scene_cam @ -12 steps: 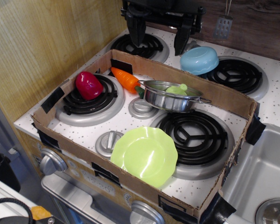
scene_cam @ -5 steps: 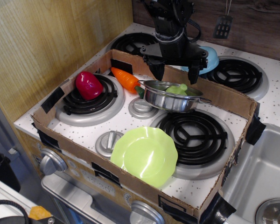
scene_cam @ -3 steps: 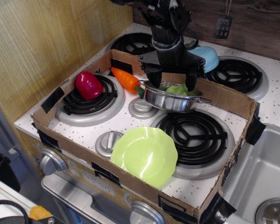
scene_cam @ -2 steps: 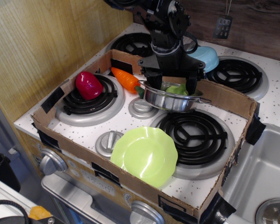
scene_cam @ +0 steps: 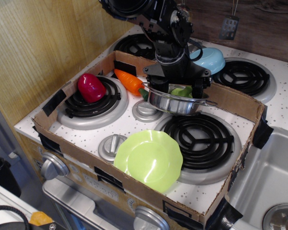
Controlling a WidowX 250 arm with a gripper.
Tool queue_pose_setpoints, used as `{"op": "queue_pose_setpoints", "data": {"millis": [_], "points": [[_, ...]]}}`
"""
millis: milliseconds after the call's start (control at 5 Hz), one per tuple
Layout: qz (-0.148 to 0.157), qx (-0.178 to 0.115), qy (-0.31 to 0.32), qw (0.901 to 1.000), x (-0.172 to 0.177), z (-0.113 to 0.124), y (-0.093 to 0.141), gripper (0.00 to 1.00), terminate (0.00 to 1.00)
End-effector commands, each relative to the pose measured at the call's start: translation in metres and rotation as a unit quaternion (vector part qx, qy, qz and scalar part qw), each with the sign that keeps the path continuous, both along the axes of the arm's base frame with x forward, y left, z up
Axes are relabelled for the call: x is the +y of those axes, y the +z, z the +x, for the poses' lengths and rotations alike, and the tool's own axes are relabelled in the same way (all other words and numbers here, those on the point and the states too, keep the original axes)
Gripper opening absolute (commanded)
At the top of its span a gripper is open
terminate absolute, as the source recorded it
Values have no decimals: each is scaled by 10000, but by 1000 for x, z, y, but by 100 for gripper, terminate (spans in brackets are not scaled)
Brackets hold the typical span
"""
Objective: Take broccoli out of pan
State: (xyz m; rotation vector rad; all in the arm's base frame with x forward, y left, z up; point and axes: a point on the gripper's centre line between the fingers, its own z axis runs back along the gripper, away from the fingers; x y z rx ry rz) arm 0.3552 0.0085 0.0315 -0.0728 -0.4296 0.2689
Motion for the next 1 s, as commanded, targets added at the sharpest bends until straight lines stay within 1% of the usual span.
{"op": "queue_pose_setpoints", "data": {"millis": [0, 200, 400, 600, 800], "points": [[1, -163, -15, 9999, 6, 3, 1, 100, 0], [28, -224, 16, 9997, 8, 2, -1, 100, 0], [94, -228, -20, 9997, 10, 3, 2, 0, 0], [218, -222, -108, 9995, 10, 6, 11, 0, 0], [426, -187, -157, 9988, 10, 11, 29, 0, 0]]}}
